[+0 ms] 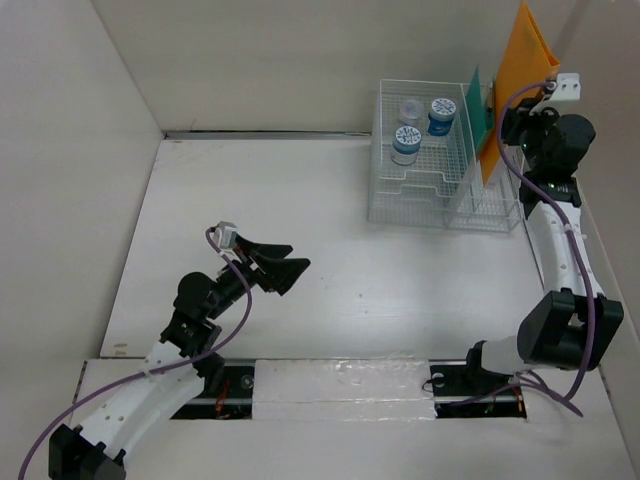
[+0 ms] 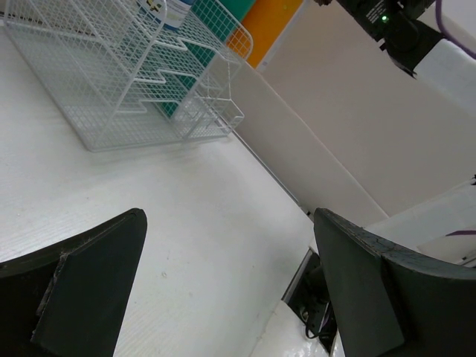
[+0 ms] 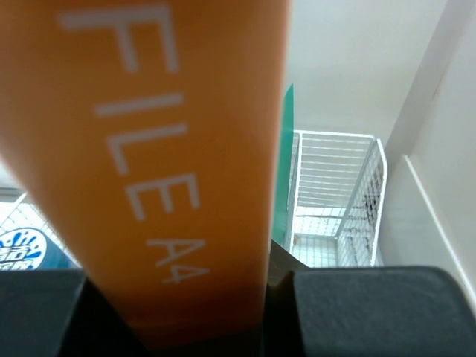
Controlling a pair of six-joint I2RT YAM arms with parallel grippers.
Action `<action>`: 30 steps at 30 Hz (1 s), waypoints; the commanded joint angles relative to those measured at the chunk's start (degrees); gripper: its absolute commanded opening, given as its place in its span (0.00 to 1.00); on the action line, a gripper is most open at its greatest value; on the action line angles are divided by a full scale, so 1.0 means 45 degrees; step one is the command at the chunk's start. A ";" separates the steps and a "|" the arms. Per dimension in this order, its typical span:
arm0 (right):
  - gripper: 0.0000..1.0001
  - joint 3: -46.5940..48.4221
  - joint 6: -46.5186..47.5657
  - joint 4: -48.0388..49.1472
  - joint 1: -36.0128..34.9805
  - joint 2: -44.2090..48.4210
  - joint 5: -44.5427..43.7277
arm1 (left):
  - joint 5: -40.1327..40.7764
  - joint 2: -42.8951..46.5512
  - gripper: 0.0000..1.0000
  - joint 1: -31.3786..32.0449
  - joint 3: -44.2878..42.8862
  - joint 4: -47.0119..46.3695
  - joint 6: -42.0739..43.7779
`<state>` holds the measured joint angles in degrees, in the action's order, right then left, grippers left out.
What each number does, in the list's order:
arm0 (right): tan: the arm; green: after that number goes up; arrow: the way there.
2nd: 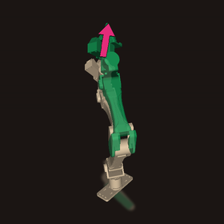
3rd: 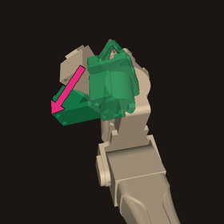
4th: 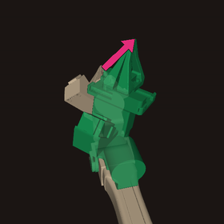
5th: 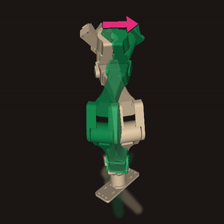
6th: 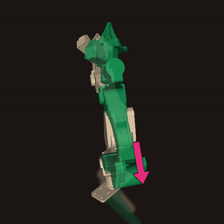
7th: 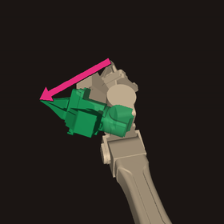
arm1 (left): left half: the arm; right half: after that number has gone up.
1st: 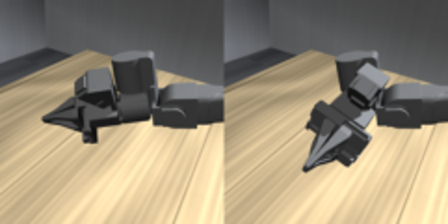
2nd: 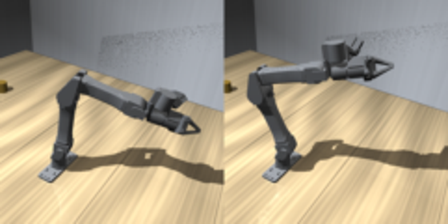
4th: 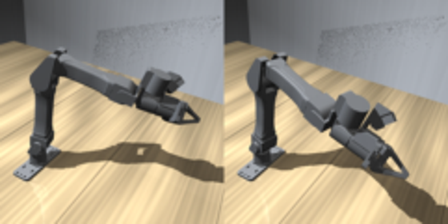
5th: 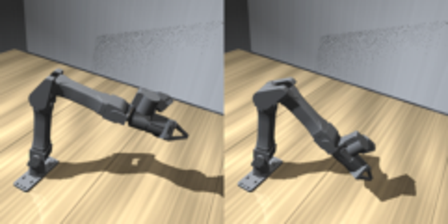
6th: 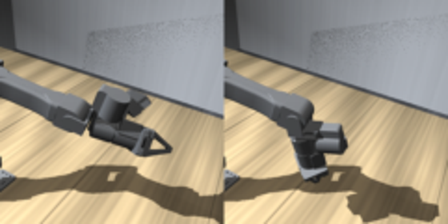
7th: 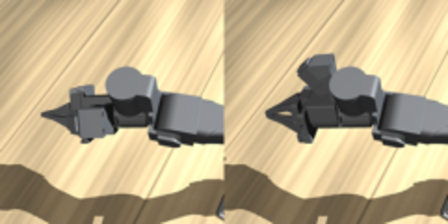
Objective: Organize the desk
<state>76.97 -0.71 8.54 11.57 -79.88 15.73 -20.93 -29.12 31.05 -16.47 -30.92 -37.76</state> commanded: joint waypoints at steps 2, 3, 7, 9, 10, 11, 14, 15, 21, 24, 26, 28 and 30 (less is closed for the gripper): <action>0.00 -0.1106 -0.1030 0.3705 -0.0013 0.0113 0.0451 | -0.0134 0.0008 0.92 0.0151 -0.0032 -0.0473 0.0110; 0.00 -0.1321 -0.1150 0.4308 -0.0013 0.0114 0.0412 | -0.0154 0.0007 0.91 0.0151 -0.0032 -0.0512 0.0090; 0.00 -0.1986 -0.1365 0.5230 -0.0013 -0.0101 0.0120 | -0.0251 -0.0148 0.91 0.0151 0.0027 -0.0629 0.0071; 0.00 -0.2493 -0.1463 0.5892 -0.0013 -0.0121 0.0021 | -0.0271 -0.0246 0.91 0.0151 0.0008 -0.0727 0.0090; 0.00 -0.2669 -0.1463 0.6109 -0.0013 -0.0140 -0.0211 | -0.0291 -0.0382 0.91 0.0151 0.0046 -0.0785 0.0109; 0.00 -0.2825 -0.1463 0.6343 -0.0013 -0.0160 -0.0310 | -0.0349 -0.0422 0.91 0.0151 0.0047 -0.0844 0.0109; 0.00 -0.3236 -0.1405 0.7027 -0.0150 -0.0335 -0.0642 | -0.0447 -0.0656 0.91 0.0151 0.0027 -0.1039 0.0090; 0.00 -0.3430 -0.1405 0.7358 -0.0150 -0.0374 -0.0740 | -0.0447 -0.0695 0.91 0.0151 0.0046 -0.1098 0.0090; 0.00 -0.3959 -0.0995 0.8472 -0.0423 -0.0784 -0.1366 | -0.0467 -0.0833 0.91 0.0151 0.0007 -0.1137 0.0148; 0.00 -0.4077 -0.0761 0.8805 -0.0657 -0.1097 -0.1346 | -0.0447 -0.0813 0.91 0.0151 0.0046 -0.1138 0.0168; 0.00 -0.4174 -0.0721 0.9001 -0.0658 -0.1311 -0.1405 | -0.0447 -0.0775 0.91 0.0151 0.0047 -0.1137 0.0168; 0.00 -0.4272 -0.0702 0.9391 -0.0658 -0.1448 -0.1405 | -0.0408 -0.0793 0.91 0.0151 0.0027 -0.1118 0.0188; 0.00 -0.4311 -0.0702 0.9567 -0.0658 -0.1701 -0.1405 | -0.0447 -0.0716 0.91 0.0151 0.0066 -0.1079 0.0207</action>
<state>57.41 -3.99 42.28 9.54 -87.07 8.75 -22.09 -32.93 31.44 -16.47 -32.34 -37.74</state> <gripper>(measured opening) 0.256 0.912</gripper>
